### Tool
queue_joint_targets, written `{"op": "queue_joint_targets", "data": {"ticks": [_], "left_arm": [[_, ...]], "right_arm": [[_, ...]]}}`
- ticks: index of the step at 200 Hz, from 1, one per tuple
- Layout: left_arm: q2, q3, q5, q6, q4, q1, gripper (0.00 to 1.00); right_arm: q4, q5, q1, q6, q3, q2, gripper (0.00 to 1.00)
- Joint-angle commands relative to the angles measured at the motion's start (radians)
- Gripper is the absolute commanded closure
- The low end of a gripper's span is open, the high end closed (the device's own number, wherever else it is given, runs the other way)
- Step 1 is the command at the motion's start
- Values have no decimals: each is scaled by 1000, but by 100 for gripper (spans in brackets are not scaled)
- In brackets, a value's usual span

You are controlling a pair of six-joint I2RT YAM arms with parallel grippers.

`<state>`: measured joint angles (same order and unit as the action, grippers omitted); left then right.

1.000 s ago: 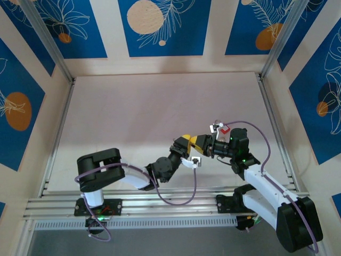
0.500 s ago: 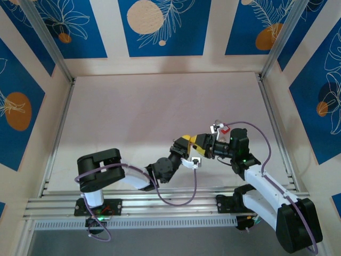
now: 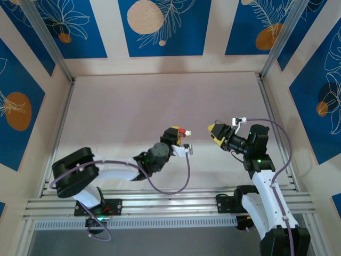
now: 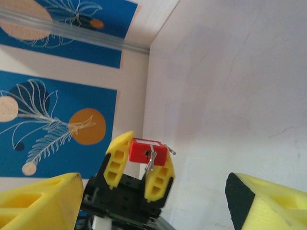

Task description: Unlock with the key

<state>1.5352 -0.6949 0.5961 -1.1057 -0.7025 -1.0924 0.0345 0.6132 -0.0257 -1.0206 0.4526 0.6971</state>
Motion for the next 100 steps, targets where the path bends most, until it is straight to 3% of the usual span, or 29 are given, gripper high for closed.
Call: {"op": "queue_joint_targets", "data": {"ticks": [1, 37, 69, 100], "left_arm": [[-73, -100, -191, 277, 412, 84, 79], [-19, -215, -378, 374, 673, 193, 75], [67, -284, -495, 405, 738, 273, 72], [173, -359, -531, 361, 807, 305, 70]], "right_arm": [[82, 21, -42, 45, 9, 4, 21], [55, 39, -71, 35, -36, 8, 21], [57, 50, -79, 46, -46, 8, 21], [59, 59, -80, 51, -46, 12, 22]]}}
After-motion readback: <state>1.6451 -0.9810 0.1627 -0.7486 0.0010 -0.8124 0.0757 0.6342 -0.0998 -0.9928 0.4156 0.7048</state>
